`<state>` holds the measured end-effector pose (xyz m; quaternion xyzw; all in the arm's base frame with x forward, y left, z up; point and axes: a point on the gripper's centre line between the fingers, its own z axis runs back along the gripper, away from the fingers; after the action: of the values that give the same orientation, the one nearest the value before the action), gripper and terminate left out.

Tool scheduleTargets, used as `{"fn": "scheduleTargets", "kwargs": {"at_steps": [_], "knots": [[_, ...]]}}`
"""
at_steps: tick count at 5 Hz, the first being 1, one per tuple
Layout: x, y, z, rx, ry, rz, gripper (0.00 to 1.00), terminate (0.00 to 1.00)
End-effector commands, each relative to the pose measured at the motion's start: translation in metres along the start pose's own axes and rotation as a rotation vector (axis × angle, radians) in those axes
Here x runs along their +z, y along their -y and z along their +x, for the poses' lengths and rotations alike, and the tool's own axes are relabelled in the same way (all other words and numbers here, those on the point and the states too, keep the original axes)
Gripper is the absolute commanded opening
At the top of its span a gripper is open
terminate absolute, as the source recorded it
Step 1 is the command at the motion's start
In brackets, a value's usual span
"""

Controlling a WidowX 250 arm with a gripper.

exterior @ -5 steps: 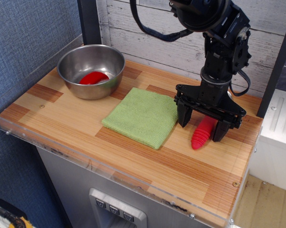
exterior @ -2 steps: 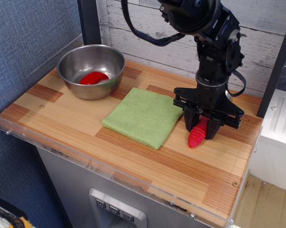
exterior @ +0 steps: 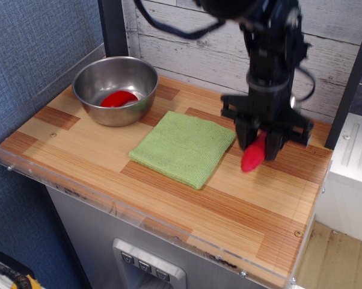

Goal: Place red spoon on top of green cloth.

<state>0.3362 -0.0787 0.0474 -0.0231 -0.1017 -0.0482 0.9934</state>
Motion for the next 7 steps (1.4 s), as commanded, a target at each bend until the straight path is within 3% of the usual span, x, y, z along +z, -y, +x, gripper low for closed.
{"fn": "scheduleTargets", "kwargs": {"at_steps": [1, 3, 4, 5, 6, 7], "knots": [[0.051, -0.033, -0.010, 0.070, 0.079, -0.042, 0.00, 0.00], [0.044, -0.068, -0.042, 0.082, 0.017, -0.043, 0.00, 0.00], [0.037, -0.078, -0.049, 0.045, -0.015, -0.015, 0.00, 0.00], [0.025, -0.086, -0.044, 0.000, -0.029, -0.016, 0.00, 0.00], [0.014, -0.090, -0.038, -0.023, -0.068, 0.022, 0.00, 0.00], [0.007, -0.101, -0.042, 0.032, -0.086, 0.041, 0.00, 0.00]]}}
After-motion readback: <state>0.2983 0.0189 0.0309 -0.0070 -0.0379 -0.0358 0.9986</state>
